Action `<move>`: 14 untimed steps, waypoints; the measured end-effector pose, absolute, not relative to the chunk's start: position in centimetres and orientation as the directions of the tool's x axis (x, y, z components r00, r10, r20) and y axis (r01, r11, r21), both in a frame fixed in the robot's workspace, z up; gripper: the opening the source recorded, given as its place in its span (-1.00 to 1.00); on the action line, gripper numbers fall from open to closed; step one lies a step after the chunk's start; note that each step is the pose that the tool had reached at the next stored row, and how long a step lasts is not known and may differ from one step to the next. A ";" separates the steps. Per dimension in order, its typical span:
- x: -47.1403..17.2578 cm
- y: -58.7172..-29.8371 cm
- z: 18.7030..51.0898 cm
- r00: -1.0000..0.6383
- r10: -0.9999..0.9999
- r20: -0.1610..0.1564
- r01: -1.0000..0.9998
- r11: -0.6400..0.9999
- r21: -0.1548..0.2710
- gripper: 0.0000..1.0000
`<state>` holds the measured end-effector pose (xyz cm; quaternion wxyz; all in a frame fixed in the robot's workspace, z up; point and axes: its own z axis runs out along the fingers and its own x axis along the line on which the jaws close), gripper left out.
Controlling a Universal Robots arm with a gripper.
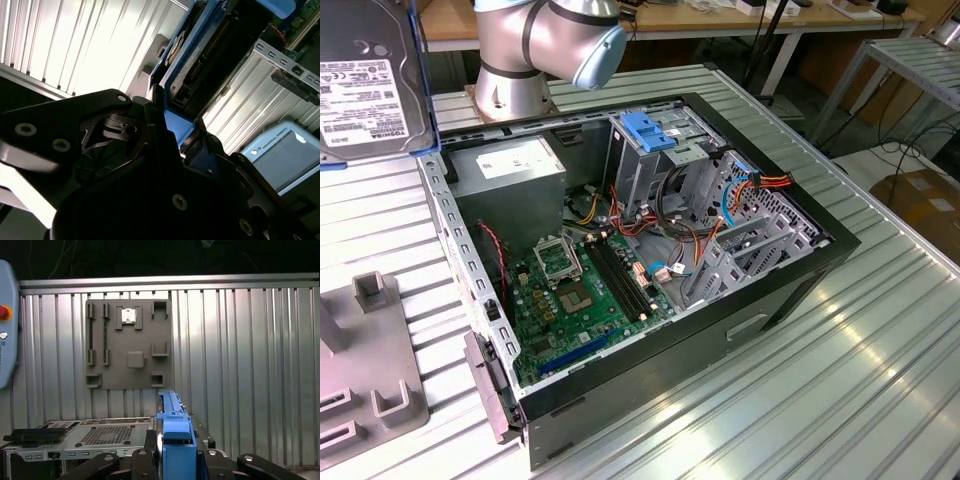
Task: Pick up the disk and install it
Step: 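Pick up the disk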
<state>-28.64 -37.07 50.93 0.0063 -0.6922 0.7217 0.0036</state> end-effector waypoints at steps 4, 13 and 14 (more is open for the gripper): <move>-27.1 -37.1 50.9 -0.041 -0.999 -0.014 -0.999 0.042 -0.003 -0.26; -26.2 -38.5 50.9 -0.042 -0.999 -0.014 -0.999 0.042 -0.004 -0.26; -25.9 -38.5 50.8 -0.042 -0.999 -0.014 -0.999 0.042 -0.003 -0.26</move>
